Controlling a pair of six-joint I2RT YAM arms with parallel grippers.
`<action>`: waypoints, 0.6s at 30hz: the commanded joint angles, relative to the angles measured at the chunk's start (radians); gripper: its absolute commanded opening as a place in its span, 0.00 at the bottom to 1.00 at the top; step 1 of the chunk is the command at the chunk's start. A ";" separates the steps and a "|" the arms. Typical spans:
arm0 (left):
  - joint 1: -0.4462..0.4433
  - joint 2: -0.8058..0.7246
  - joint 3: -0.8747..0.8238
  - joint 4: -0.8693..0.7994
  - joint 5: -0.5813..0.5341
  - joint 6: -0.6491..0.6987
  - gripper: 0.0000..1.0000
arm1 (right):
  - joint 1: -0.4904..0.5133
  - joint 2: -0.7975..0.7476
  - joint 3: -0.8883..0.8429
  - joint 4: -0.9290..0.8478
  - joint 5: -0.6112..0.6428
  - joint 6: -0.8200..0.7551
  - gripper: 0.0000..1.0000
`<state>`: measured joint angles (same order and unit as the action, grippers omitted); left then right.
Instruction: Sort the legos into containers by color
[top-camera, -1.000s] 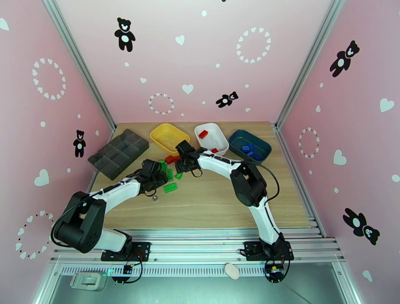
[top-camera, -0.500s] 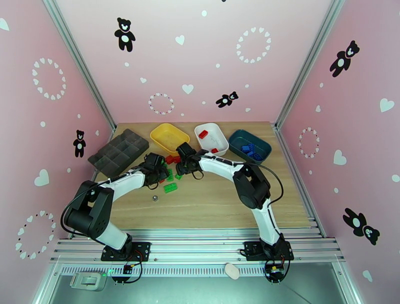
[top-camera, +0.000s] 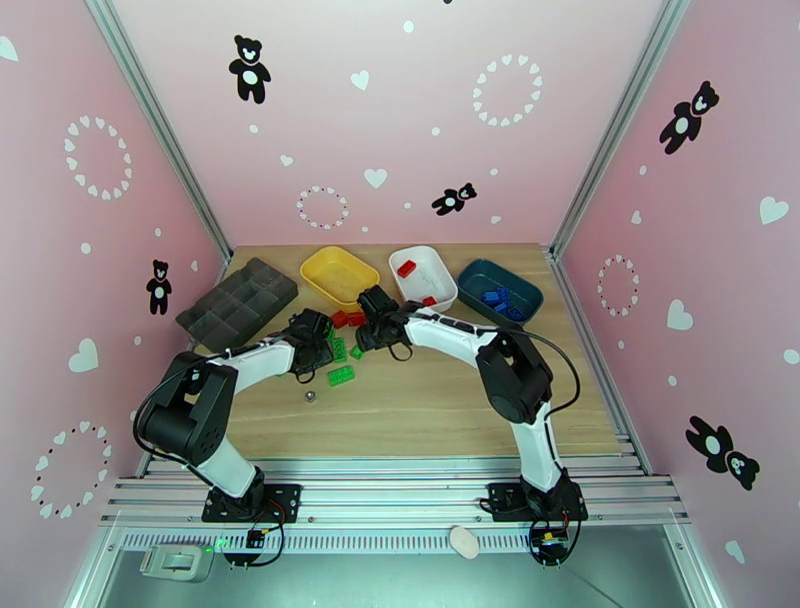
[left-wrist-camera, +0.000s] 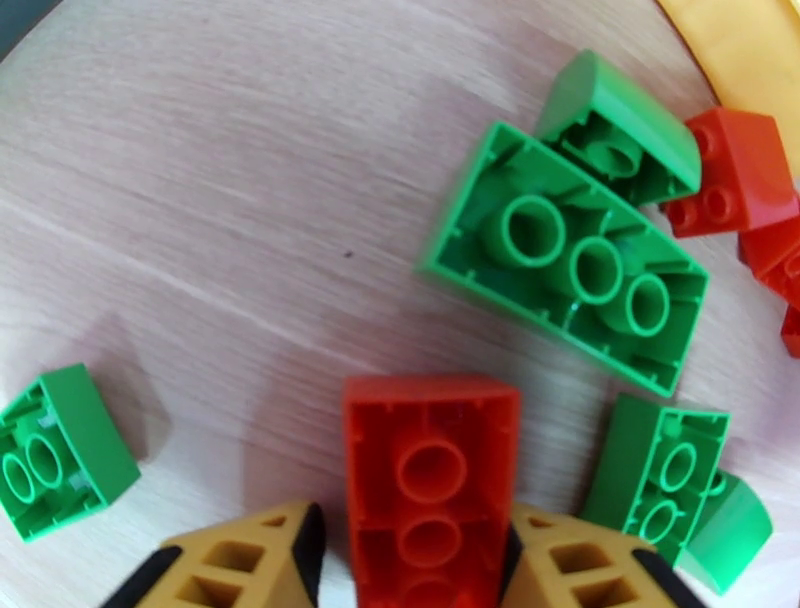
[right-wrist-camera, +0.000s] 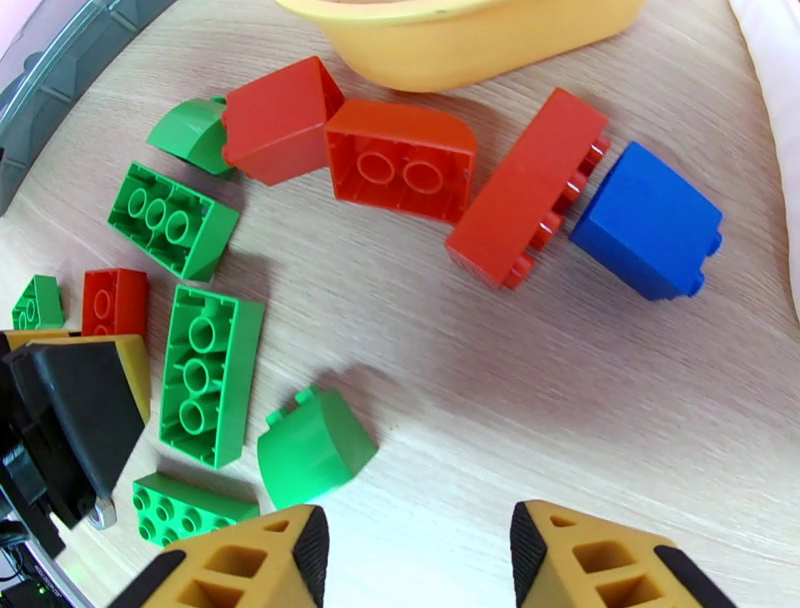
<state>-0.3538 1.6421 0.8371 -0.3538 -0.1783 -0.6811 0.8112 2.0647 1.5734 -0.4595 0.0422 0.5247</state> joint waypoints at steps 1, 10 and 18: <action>0.001 -0.039 0.015 -0.037 -0.014 0.018 0.42 | -0.007 -0.071 -0.035 0.023 0.010 0.014 0.53; -0.037 -0.153 0.075 -0.077 0.119 0.054 0.35 | -0.075 -0.166 -0.117 0.071 -0.038 0.033 0.51; -0.100 0.016 0.323 0.013 0.389 0.077 0.31 | -0.211 -0.274 -0.229 0.152 -0.146 0.089 0.51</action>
<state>-0.4324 1.5906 1.0836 -0.3962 0.0734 -0.6243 0.6342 1.8568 1.3815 -0.3477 -0.0540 0.5797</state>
